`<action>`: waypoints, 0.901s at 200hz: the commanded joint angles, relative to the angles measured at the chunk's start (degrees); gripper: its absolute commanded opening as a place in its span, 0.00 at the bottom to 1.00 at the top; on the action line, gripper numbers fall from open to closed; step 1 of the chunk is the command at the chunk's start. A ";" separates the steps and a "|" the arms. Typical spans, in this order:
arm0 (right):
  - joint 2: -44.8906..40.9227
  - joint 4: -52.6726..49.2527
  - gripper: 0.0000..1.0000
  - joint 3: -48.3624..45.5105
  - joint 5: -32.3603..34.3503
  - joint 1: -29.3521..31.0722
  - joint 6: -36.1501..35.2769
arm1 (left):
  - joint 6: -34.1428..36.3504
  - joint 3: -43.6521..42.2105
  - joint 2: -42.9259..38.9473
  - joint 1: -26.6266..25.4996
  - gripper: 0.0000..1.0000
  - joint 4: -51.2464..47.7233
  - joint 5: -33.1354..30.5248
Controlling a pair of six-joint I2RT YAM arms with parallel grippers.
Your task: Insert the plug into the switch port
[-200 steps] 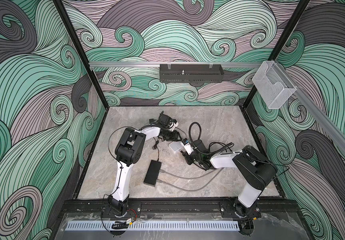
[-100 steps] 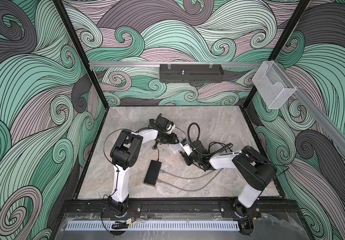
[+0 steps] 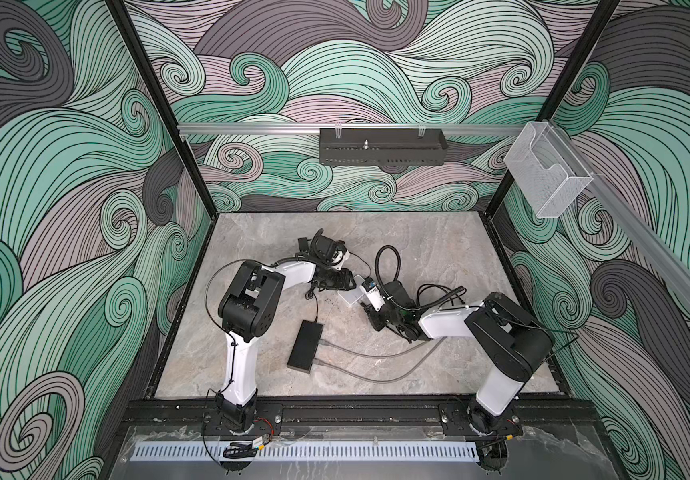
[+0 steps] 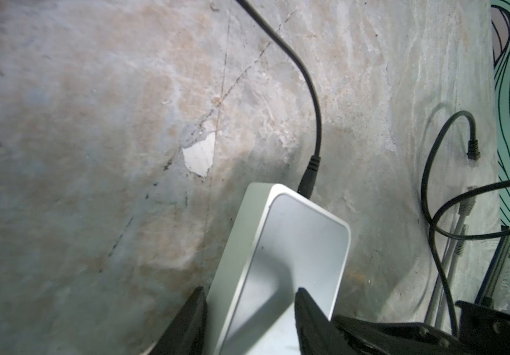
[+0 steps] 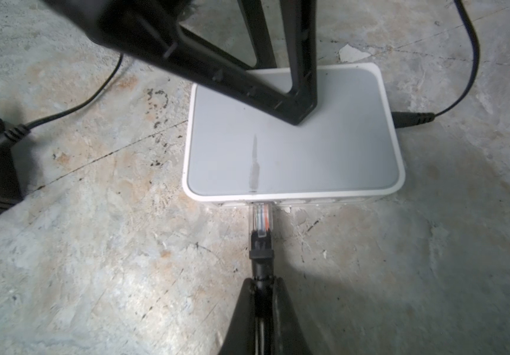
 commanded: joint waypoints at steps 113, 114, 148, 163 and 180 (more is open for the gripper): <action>-0.77 1.99 0.00 1.34 0.50 0.20 0.42 | 1.57 -0.97 -1.59 -2.07 0.42 -3.47 -0.89; -0.81 1.99 0.00 1.34 0.47 0.20 0.43 | 1.56 -0.98 -1.59 -2.09 0.42 -3.50 -0.89; -0.52 2.65 0.00 1.89 0.50 0.21 0.34 | 1.50 -1.17 -1.50 -2.46 0.42 -3.51 -0.89; 0.07 2.86 0.00 2.47 1.10 0.21 0.43 | 1.32 -1.49 -1.58 -2.73 0.42 -3.43 -0.80; 0.11 3.60 0.00 2.65 1.88 0.23 0.81 | 1.11 -2.30 -1.83 -2.82 0.42 -3.01 -0.56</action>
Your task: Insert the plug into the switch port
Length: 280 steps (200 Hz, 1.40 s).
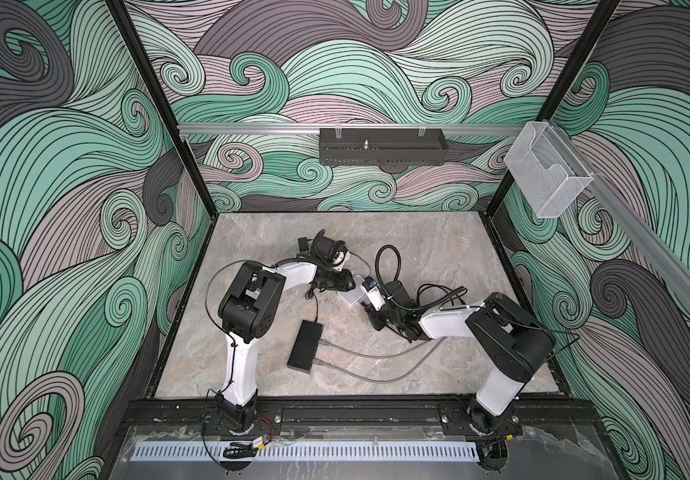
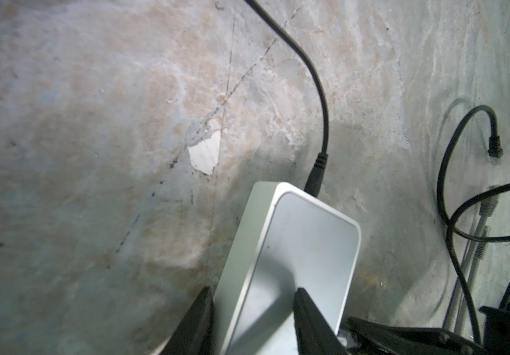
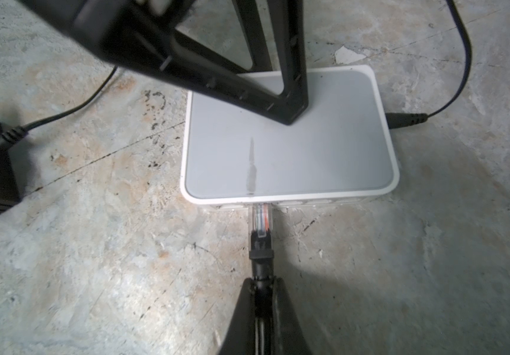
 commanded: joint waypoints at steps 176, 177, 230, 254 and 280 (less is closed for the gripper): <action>4.34 8.55 0.00 5.55 -1.14 0.10 -4.26 | 0.05 -6.37 -2.09 -4.02 0.36 -0.24 5.70; 4.33 8.54 0.00 5.61 -1.13 0.11 -4.31 | 0.02 -6.40 -2.07 -4.02 0.36 -0.20 5.72; 4.14 7.82 0.00 7.86 -1.17 -0.06 -5.62 | 0.33 -7.15 -1.62 -5.32 0.35 0.46 6.83; 5.24 7.21 0.00 9.94 -2.42 -0.56 -5.99 | 0.27 -7.15 -1.27 -5.96 0.35 0.63 7.31; 5.90 6.92 0.00 11.67 -3.25 -1.18 -6.10 | 0.17 -7.97 -1.18 -6.13 0.34 1.24 7.60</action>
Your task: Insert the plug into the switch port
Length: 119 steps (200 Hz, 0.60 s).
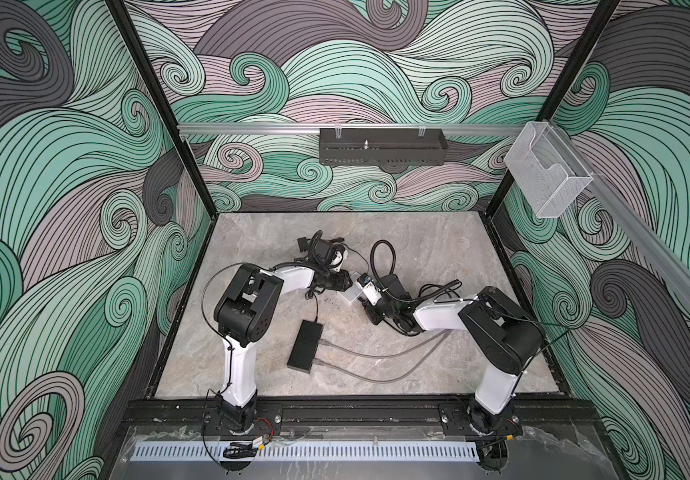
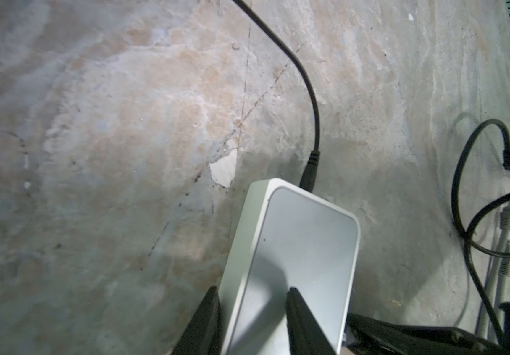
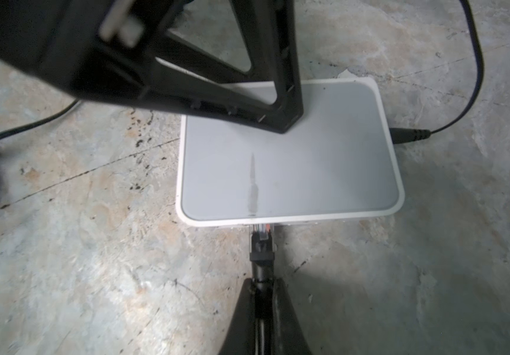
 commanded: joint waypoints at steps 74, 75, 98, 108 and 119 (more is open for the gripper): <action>2.99 10.48 0.00 8.87 -6.96 -1.38 -1.92 | -0.26 -3.26 2.45 -8.20 0.31 -4.79 14.17; 2.99 10.40 0.00 8.90 -7.16 -1.39 -1.93 | -0.22 -3.26 2.44 -8.20 0.30 -4.78 14.23; 2.56 10.19 0.00 9.29 -9.36 -1.84 -2.80 | -0.12 -3.90 2.92 -8.38 0.30 -4.52 14.89; 2.05 10.25 0.00 9.19 -9.30 -1.84 -3.37 | -0.13 -4.50 2.87 -8.46 0.30 -4.19 15.20; 1.46 10.06 0.00 9.20 -8.88 -1.97 -3.46 | -0.09 -4.99 2.68 -8.63 0.30 -3.92 15.50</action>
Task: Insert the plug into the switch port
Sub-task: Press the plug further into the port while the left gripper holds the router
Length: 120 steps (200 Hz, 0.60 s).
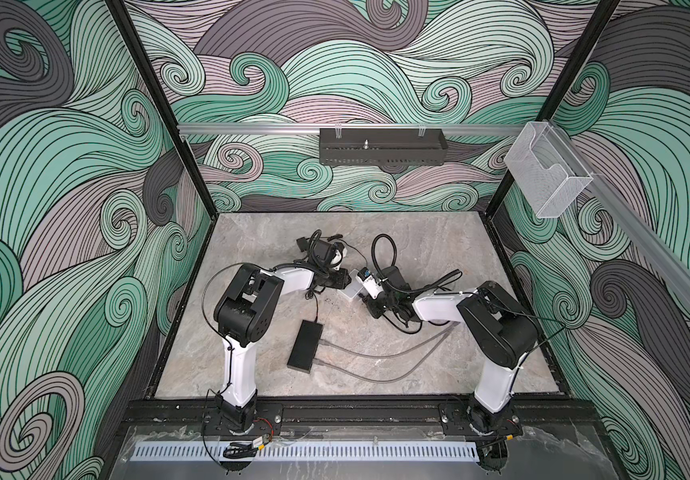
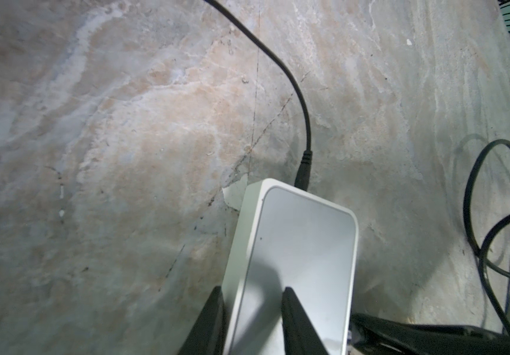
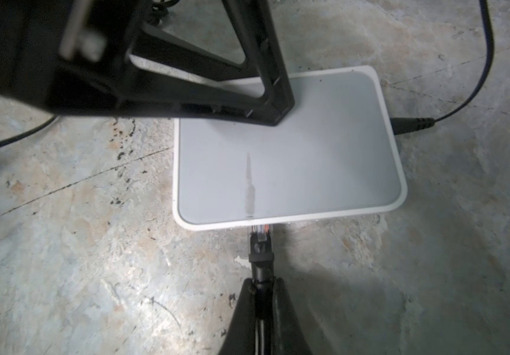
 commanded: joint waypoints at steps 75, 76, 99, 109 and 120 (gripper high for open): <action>-1.99 17.68 0.00 5.74 -7.31 0.79 -2.79 | 2.02 -3.26 3.40 -11.53 0.30 -9.87 17.26; -2.01 17.75 0.00 5.77 -7.35 0.75 -2.81 | 2.07 -3.25 3.41 -11.56 0.30 -9.94 17.24; -2.59 16.51 0.00 6.48 -10.11 0.67 -3.93 | 3.15 -3.08 3.48 -12.09 0.30 -11.55 16.09; -2.97 16.00 0.00 6.65 -10.75 0.46 -3.99 | 3.58 -3.07 3.56 -12.28 0.30 -12.03 15.50; -3.56 16.01 0.00 6.51 -10.78 0.24 -3.88 | 4.02 -2.92 3.73 -12.55 0.30 -12.68 14.56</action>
